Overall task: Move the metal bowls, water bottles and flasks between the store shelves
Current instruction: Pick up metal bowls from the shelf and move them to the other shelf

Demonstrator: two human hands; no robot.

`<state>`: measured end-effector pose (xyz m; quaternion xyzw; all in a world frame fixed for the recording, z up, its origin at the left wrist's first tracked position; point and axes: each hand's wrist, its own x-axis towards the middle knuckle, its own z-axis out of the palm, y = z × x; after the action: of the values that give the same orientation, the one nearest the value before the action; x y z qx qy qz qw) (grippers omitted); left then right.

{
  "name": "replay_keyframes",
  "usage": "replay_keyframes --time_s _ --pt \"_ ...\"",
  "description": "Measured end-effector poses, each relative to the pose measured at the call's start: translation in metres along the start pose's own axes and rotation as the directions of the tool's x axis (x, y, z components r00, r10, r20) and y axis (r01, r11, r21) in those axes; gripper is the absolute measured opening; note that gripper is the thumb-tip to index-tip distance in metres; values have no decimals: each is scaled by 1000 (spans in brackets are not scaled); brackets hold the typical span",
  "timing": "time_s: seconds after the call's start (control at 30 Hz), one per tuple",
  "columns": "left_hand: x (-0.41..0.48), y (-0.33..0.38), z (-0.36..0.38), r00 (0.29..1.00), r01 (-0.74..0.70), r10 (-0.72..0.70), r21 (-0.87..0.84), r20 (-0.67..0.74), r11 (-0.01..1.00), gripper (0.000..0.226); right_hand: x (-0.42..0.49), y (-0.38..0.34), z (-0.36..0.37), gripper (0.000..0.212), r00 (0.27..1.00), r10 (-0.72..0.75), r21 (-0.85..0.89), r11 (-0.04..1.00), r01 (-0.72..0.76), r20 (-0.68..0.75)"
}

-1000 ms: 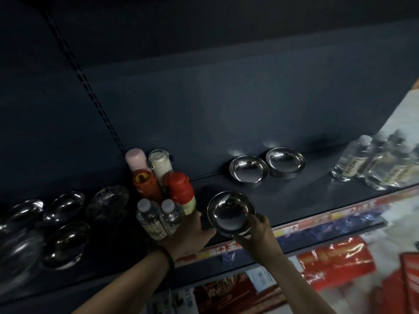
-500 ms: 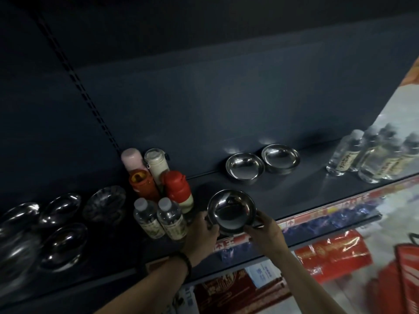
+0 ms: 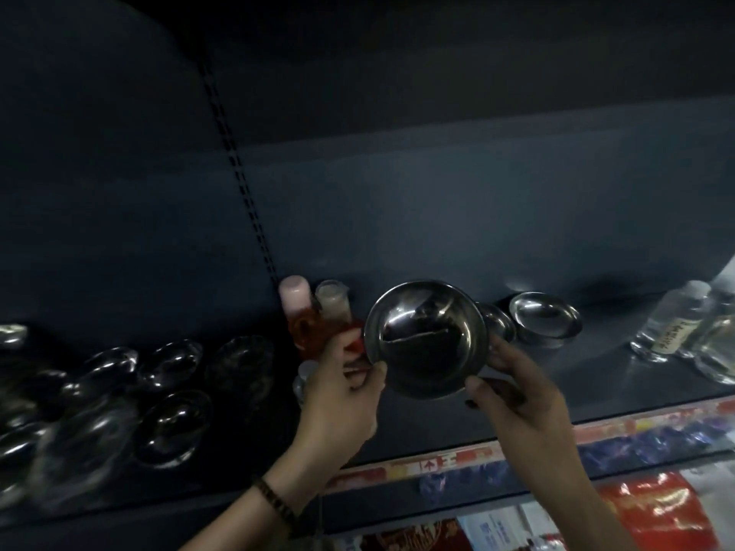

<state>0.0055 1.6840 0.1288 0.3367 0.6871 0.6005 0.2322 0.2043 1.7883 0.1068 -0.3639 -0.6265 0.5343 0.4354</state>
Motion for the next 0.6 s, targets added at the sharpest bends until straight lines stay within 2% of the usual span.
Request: replay_keyframes --time_s 0.17,0.3,0.47,0.6 --pt "8 14 -88 997 -32 33 8 -64 999 36 1 -29 79 57 995 -71 45 997 68 75" --pt "8 9 -169 990 -36 38 15 -139 999 34 -7 -47 162 54 983 -101 -19 994 105 151" --pt "7 -5 -278 935 -91 121 103 -334 990 38 -21 -61 290 53 949 -170 -42 981 187 266" --pt "12 -31 -375 890 -53 114 148 -442 988 41 -37 -65 394 54 908 -185 -40 976 215 376"
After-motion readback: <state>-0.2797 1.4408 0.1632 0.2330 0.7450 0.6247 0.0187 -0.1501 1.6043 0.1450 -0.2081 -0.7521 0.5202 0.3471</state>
